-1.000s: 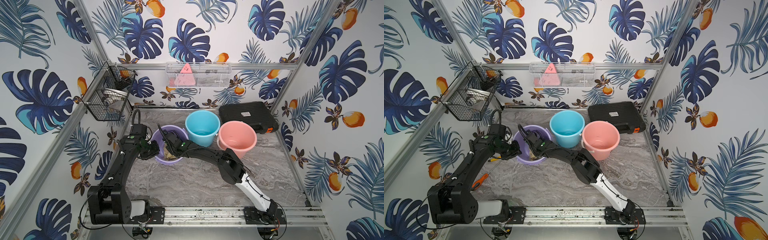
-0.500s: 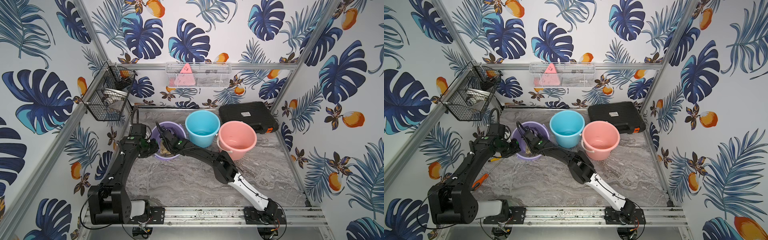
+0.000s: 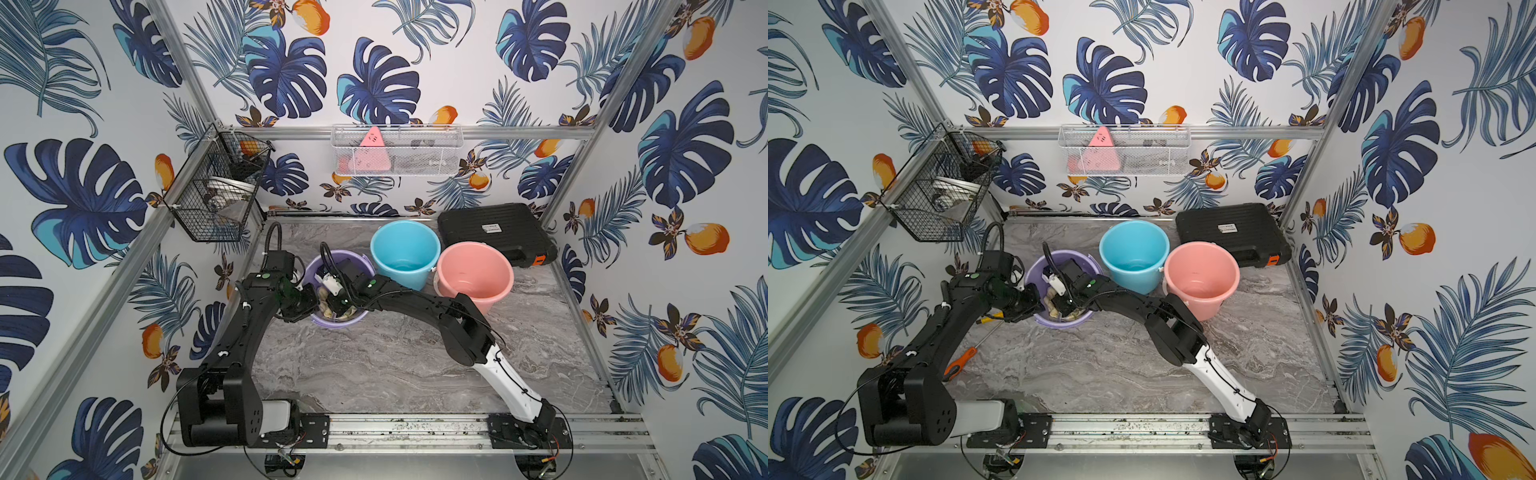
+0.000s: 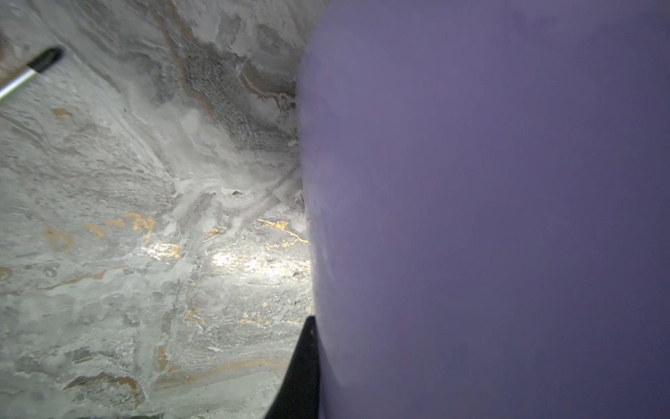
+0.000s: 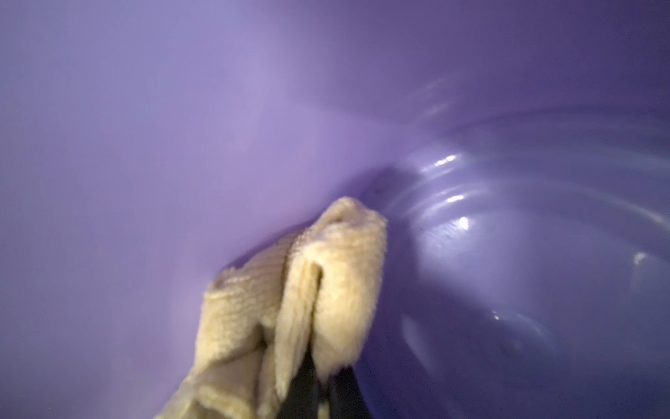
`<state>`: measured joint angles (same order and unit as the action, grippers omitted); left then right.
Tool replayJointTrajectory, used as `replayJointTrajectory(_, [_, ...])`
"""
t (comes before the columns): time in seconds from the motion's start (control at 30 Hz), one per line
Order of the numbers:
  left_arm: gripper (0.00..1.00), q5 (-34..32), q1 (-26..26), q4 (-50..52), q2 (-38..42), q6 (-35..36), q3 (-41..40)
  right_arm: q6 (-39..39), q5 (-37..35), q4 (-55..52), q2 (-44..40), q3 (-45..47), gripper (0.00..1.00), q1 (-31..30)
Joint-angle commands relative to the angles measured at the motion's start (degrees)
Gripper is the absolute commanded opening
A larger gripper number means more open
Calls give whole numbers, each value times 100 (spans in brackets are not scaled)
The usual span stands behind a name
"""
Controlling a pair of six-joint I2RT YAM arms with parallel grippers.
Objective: Wipe the inside of the bucket with a cloth
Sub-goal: Wipe the dirt from the inside of the bucket.
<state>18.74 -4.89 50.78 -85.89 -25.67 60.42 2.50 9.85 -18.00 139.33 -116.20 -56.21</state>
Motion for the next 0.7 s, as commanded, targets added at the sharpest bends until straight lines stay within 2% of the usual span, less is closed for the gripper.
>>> replayJointTrajectory(0.0, [0,313,13,-33,-73,62,44,48,-112,778,-526,862,0,-57])
replayJointTrajectory(0.13, [0,323,14,40,-59,10,158,58,-1973,2220,-1178,1979,0,-134])
replayJointTrajectory(0.2, [0,366,13,101,-99,9,228,-158,-2797,2665,-1267,2213,0,-218])
replayJointTrajectory(0.27, [0,392,14,130,-112,-8,271,-509,-3585,3002,-1176,2240,0,-313])
replayJointTrajectory(0.43, [0,428,14,225,-137,-35,329,-1413,-6150,3613,-334,1639,0,-472])
replayJointTrajectory(0.53, [0,480,9,230,-89,-9,308,-1855,-6934,4095,75,1466,0,-454])
replayJointTrajectory(0.67, [0,627,14,179,-84,25,185,-1899,-7331,3838,532,945,0,-410])
